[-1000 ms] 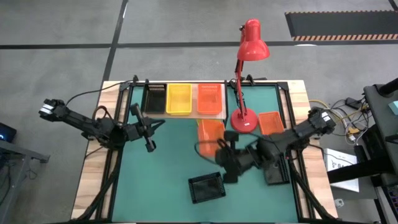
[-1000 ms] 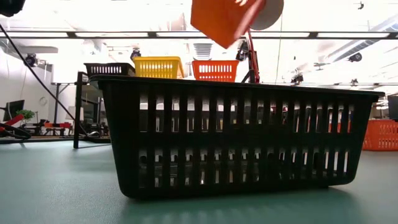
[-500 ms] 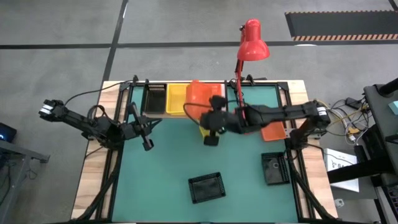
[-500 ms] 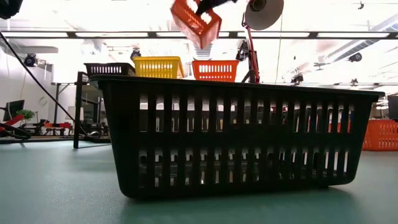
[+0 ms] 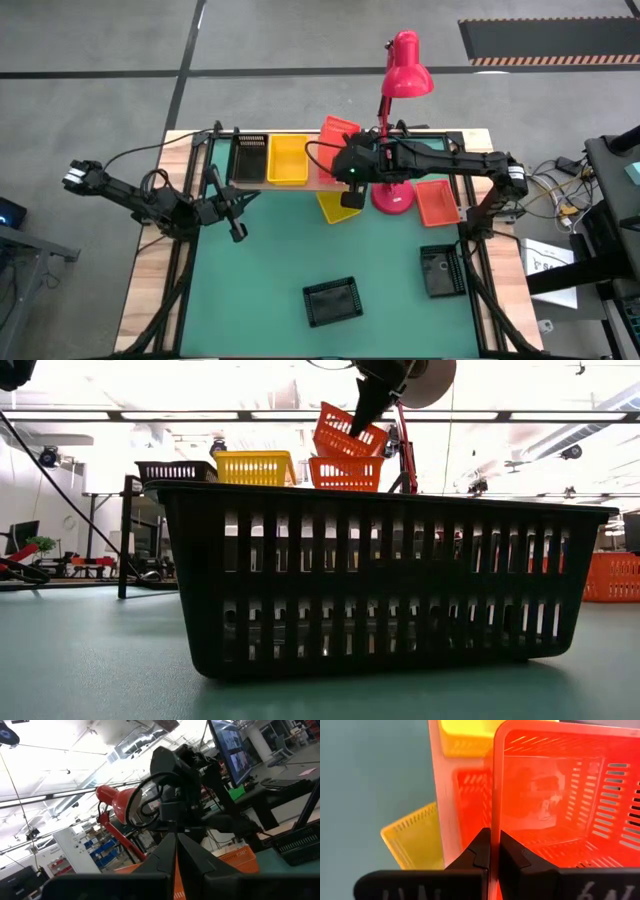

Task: Stack baskets on shelf by color
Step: Stack the bottom orange bin on top of the orange bin on the shelf

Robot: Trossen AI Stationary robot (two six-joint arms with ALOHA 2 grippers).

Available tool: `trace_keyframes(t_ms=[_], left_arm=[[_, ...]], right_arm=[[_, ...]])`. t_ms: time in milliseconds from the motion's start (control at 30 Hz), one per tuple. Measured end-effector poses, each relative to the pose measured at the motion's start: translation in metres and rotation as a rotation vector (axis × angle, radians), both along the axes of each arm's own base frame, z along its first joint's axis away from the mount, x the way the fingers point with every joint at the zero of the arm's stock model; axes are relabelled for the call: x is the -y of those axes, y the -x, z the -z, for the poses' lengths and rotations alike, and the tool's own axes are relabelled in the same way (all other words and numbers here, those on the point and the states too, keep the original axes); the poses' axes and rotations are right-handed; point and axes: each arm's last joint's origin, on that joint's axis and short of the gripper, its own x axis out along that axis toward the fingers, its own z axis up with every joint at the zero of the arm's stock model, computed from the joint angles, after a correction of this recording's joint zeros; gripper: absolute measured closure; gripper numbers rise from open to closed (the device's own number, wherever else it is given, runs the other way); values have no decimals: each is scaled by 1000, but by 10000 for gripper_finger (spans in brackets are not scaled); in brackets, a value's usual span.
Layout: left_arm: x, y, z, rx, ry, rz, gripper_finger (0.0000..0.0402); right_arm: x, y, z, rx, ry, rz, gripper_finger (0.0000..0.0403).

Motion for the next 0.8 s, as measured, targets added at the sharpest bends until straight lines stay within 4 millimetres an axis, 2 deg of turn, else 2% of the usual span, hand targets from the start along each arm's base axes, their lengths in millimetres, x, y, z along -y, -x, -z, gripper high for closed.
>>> trace_keyframes(t_ms=[433,800], left_arm=[[0,-1,0,-5,-20,-6,402],[0,-1,-1,11,-15,-7,402]], right_arm=[[4,0,4,-29,-31,-31,388],[4,-1,3,-16,-33,-7,309]])
